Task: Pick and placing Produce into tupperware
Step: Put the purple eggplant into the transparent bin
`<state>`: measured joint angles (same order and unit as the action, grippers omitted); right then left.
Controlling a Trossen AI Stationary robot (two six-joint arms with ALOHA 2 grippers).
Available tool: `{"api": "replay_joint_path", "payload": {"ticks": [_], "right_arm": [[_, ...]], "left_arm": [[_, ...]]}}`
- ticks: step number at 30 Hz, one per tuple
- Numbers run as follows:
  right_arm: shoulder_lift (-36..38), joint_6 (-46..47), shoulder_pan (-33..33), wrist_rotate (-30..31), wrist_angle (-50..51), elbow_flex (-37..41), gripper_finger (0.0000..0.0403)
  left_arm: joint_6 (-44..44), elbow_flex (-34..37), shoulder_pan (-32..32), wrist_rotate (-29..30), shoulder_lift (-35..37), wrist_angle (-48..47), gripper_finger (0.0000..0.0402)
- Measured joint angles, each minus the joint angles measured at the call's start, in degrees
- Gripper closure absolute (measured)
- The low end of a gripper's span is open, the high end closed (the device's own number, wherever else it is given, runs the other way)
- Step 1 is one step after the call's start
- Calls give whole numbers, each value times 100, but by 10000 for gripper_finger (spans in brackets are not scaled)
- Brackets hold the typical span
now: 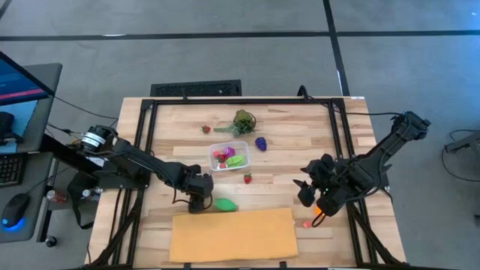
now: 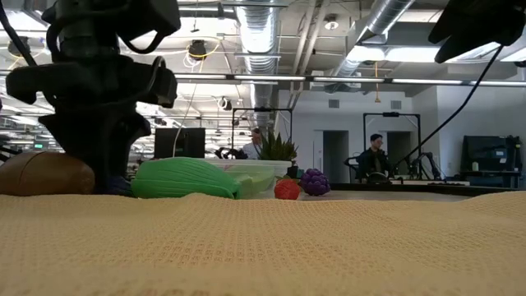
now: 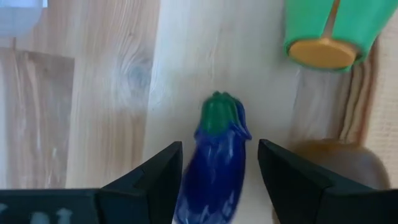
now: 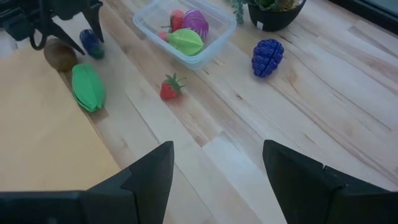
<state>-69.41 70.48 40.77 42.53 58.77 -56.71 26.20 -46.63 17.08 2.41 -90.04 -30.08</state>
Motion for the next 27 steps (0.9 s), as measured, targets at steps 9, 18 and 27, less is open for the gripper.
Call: {"api": "replay_joint_path", "payload": {"ticks": [9, 18, 27], "right_arm": [[0, 2, 0, -1, 87, 0, 163], [0, 4, 0, -1, 80, 0, 163], [0, 4, 0, -1, 79, 0, 163]], "left_arm": [[-360, 0, -56, 243, 0, -365, 201], [-826, 0, -399, 255, 0, -407, 201], [-1019, 0, -713, 193, 0, -571, 201]]}}
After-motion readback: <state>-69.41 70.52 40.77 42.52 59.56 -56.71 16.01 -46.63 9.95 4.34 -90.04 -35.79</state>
